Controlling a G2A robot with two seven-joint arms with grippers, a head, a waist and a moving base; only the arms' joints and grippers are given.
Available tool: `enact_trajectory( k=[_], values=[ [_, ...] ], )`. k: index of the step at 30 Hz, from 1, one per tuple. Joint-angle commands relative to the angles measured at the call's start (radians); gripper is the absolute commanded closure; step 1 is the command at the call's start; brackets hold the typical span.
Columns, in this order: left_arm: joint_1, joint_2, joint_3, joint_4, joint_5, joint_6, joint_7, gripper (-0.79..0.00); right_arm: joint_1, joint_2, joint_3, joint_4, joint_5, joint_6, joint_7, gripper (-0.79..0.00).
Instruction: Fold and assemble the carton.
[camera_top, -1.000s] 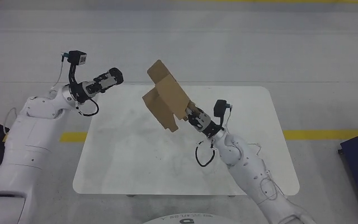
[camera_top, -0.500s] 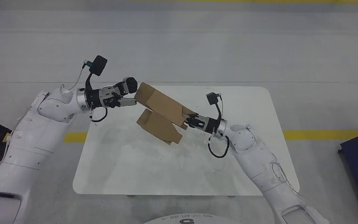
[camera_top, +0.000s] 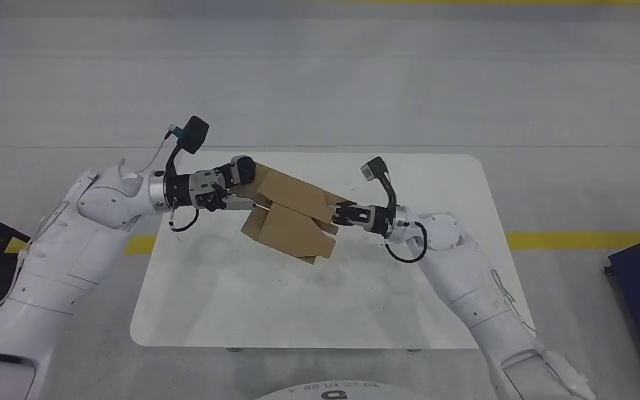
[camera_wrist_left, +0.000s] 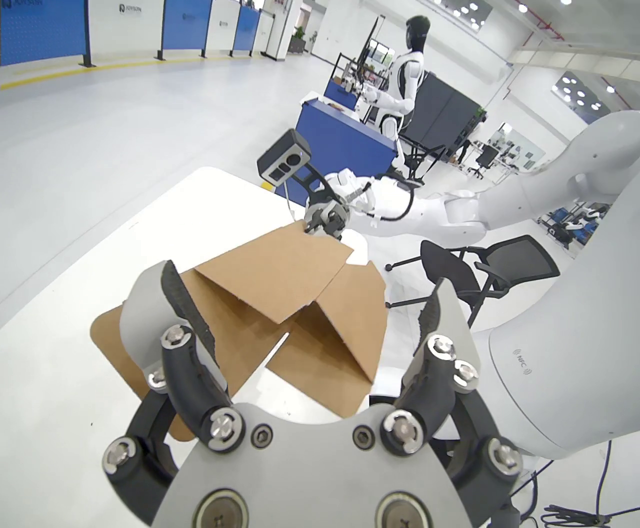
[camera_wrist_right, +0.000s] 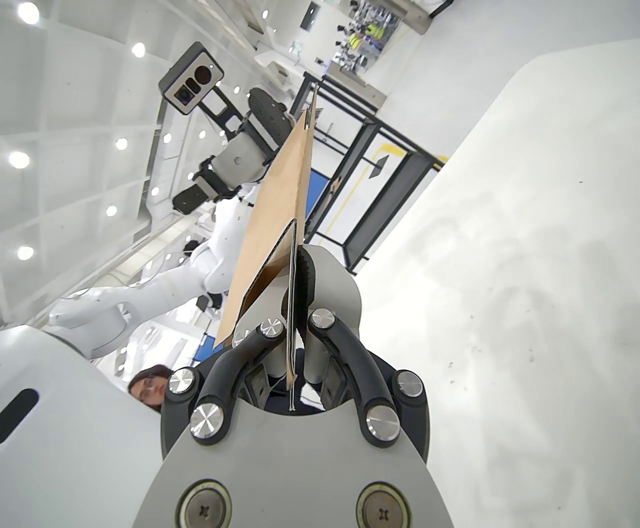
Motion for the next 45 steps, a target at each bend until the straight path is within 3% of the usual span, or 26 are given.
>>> enact_trajectory(
  k=[1,14,24,35,45],
  values=[
    [0.001,0.008,0.012,-0.008,0.000,0.000,0.000,-0.785,0.010,0.000,0.000,0.011,0.021,0.002,0.014,0.000],
    [-0.045,0.073,0.127,-0.060,-0.125,0.018,-0.018,-0.785,0.045,-0.003,-0.017,0.066,0.046,0.000,-0.024,0.000],
    [-0.130,0.098,0.266,-0.074,-0.211,0.020,-0.020,-0.785,0.046,-0.002,-0.020,0.074,0.033,-0.020,-0.056,0.000],
    [-0.209,0.094,0.344,-0.010,-0.296,-0.002,0.002,-0.785,0.041,-0.001,-0.049,0.065,-0.059,-0.037,-0.088,0.000],
    [-0.243,0.090,0.396,0.050,-0.317,-0.026,0.026,-0.785,0.031,0.005,-0.038,0.057,-0.031,-0.044,-0.094,0.000]
  ],
)
